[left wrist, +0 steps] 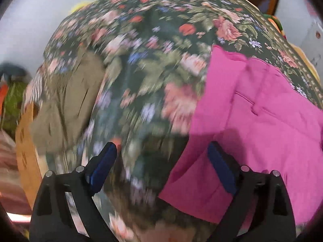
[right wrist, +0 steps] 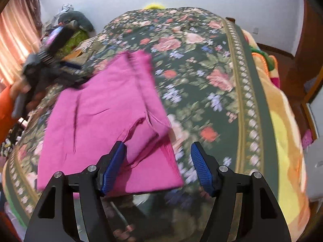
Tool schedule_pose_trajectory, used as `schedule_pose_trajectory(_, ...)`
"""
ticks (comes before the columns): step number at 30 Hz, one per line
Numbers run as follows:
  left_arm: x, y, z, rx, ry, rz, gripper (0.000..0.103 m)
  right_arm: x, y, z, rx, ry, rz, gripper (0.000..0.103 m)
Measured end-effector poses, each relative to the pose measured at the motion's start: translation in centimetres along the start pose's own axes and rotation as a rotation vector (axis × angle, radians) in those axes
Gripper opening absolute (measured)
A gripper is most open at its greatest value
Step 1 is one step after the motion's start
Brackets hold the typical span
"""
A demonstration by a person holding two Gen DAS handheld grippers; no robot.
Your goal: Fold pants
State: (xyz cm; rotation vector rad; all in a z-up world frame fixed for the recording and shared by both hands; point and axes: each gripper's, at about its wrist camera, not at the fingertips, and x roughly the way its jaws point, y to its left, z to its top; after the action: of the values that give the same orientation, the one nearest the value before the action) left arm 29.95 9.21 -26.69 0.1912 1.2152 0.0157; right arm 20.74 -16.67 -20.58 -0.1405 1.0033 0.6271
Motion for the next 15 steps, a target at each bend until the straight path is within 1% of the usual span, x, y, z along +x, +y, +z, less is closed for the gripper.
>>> schedule_pose_trajectory(2,-0.8,0.9,-1.7,-0.068,0.002,-0.027,0.093,0.5,-0.5,0.7,-0.015,0.000,-0.025,0.063)
schedule_pose_trajectory(3,-1.3,1.1,-2.5,-0.087,0.000,-0.040,0.093,0.7,-0.7,1.2,-0.020,0.002,-0.034,0.063)
schedule_pose_trajectory(5,-2.6,1.1,-4.2,-0.093,-0.013,-0.052,0.093,1.2,-1.1,2.1,-0.039,0.002,-0.062,0.063)
schedule_pose_trajectory(7,-3.7,0.5,-5.8,-0.088,-0.037,-0.048,0.093,1.5,-1.4,3.0,-0.052,0.005,-0.084,0.063)
schedule_pose_trajectory(9,-4.6,0.2,-7.5,-0.123,-0.061,-0.069,0.093,2.1,-1.7,3.8,-0.057,0.008,-0.095,0.063)
schedule_pose_trajectory(11,-5.0,0.0,-8.8,-0.167,-0.075,-0.099,0.093,2.6,-2.1,4.3,-0.034,0.013,-0.095,0.063)
schedule_pose_trajectory(13,-5.4,-0.1,-9.5,-0.209,-0.087,-0.100,0.093,2.7,-2.4,4.5,0.010,0.013,-0.086,0.063)
schedule_pose_trajectory(15,-5.5,0.1,-9.5,-0.232,-0.081,-0.106,0.093,2.4,-2.5,4.4,0.038,0.013,-0.090,0.063)
